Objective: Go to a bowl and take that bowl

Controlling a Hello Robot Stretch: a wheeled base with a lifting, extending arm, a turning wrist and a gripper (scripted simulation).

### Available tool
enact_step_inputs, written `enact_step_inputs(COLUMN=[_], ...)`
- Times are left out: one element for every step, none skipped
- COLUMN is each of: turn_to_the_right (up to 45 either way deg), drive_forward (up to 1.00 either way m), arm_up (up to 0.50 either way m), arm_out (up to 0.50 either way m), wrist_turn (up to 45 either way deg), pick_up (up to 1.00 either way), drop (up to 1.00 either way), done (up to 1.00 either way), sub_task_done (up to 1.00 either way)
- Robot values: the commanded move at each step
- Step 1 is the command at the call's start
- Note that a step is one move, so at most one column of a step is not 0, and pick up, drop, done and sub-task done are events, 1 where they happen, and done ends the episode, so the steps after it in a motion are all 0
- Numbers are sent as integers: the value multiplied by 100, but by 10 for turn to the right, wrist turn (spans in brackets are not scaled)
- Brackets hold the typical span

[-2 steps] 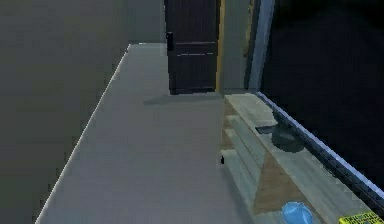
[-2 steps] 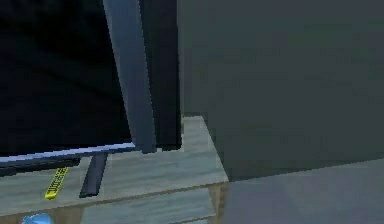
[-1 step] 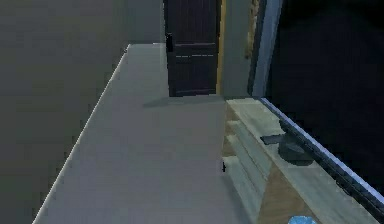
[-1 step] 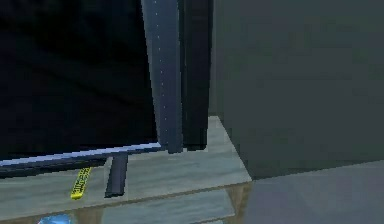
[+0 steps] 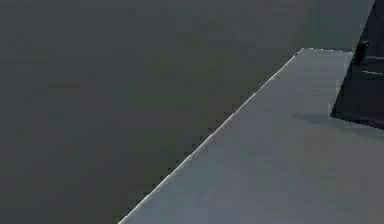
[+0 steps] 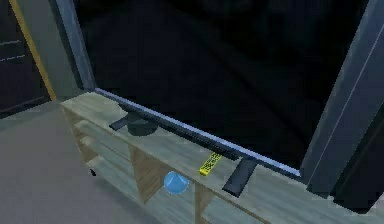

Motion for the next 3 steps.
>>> enact_step_inputs(turn_to_the_right=[-120, 450, 300], drive_forward=[0, 0, 0], arm_up=[0, 0, 0], arm_out=[0, 0, 0], wrist_turn=[0, 0, 0], pick_up=[0, 0, 0], drop=[0, 0, 0], done=[0, 0, 0], sub_task_done=[0, 0, 0])
